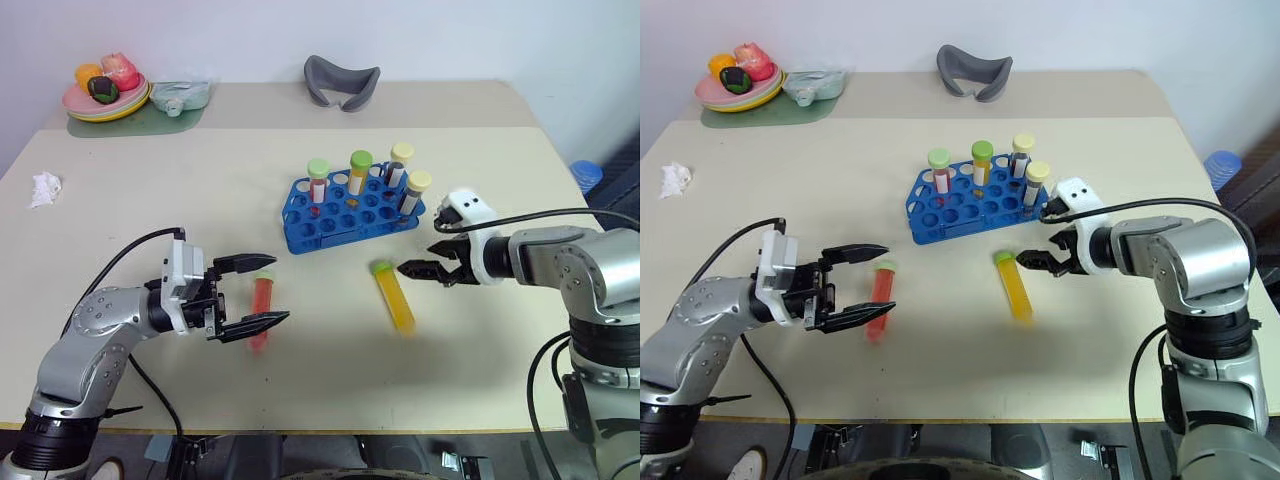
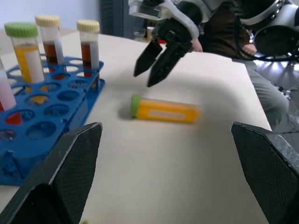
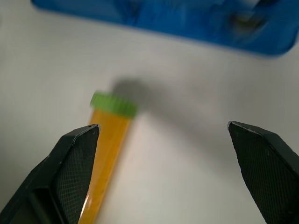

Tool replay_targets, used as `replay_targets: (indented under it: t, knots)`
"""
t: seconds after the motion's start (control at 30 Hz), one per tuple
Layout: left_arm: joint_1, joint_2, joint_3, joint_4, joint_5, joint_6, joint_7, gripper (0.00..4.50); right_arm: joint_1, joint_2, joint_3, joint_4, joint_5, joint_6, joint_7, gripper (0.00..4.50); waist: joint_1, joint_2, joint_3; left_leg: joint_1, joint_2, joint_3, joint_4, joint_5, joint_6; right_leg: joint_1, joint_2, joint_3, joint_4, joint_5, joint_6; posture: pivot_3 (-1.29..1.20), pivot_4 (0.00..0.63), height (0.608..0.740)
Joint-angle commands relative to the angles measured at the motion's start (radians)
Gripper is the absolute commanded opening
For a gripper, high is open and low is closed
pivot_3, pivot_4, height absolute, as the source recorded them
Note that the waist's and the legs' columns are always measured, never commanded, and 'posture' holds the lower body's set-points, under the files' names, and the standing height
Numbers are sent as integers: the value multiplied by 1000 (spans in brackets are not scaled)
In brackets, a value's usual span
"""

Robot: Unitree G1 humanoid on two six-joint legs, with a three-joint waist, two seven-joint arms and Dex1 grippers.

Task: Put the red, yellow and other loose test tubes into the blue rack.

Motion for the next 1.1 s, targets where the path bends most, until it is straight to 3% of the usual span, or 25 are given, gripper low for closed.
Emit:
replay_targets:
  t: [0.03, 0.37, 0.57, 0.8, 1.1]
  knots:
    - [-15, 8, 16, 7, -8, -16, -25, 4500, 12, -36, -1, -23, 110, 7, -54, 4469, 0, 0, 0, 0, 0, 0, 0, 0, 0, 0, 0, 0, 0, 0, 0, 0, 150, 740]
    - [-23, 14, 9, 32, -3, -9, -58, 4500, -39, -22, 7, 116, 516, 7, -357, 4469, -13, 0, 0, 0, 0, 0, 0, 0, 0, 0, 0, 0, 0, 0, 0, 0, 150, 740]
    - [-43, 15, 0, 58, 2, -9, -80, 4500, -66, 45, 10, 202, 689, 7, -571, 4469, -14, 0, 0, 0, 0, 0, 0, 0, 0, 0, 0, 0, 0, 0, 0, 0, 150, 740]
    - [-69, 17, -4, 86, 10, -13, -103, 4500, -88, 128, 21, 251, 758, 7, -757, 4469, -15, 0, 0, 0, 0, 0, 0, 0, 0, 0, 0, 0, 0, 0, 0, 0, 150, 740]
    - [-86, -1, -10, 114, 31, -32, -117, 4500, -81, 198, 48, 210, 702, 7, -920, 4469, -16, -1, 0, 0, 1, 0, 0, 0, 0, 0, 1, 0, 0, 0, 0, 0, 150, 740]
